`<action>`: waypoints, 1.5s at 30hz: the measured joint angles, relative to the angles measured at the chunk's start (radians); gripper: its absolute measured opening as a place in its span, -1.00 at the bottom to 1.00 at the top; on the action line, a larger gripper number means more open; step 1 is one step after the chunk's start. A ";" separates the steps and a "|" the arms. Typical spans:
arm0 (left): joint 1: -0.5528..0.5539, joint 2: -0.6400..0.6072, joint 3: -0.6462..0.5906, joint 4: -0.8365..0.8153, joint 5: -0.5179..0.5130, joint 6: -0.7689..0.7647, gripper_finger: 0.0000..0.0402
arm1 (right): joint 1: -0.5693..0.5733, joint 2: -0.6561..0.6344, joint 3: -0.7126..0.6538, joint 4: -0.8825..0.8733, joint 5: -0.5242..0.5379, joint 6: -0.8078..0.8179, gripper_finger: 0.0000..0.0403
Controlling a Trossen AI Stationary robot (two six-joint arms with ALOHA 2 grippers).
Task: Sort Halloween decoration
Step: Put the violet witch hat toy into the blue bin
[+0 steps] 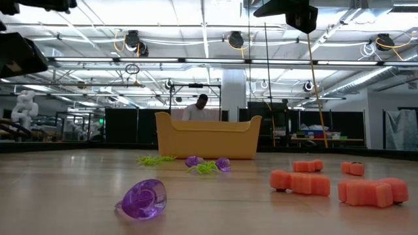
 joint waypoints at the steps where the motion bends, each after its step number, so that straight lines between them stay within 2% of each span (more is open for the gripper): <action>1: -0.005 0.000 -0.003 0.002 -0.001 0.001 -0.05 | 0.000 0.000 0.000 0.000 0.000 0.000 -0.07; 7: -0.029 0.027 -0.008 0.008 -0.005 0.029 -0.05 | 0.000 0.000 0.000 0.000 0.000 0.000 -0.07; 14: -0.038 0.105 -0.007 0.103 -0.007 0.039 -0.05 | 0.000 0.000 0.000 -0.003 0.000 0.000 -0.07; 30: -0.036 0.182 -0.008 0.101 -0.033 0.001 -0.06 | 0.000 0.000 0.000 -0.003 0.000 0.000 -0.07; 35: -0.036 0.183 -0.008 0.091 -0.035 0.007 -0.24 | 0.000 0.000 0.000 -0.003 0.000 0.000 -0.07; 45: -0.035 0.183 -0.008 0.070 -0.038 0.008 -0.78 | 0.000 0.000 0.000 -0.003 0.000 0.000 -0.07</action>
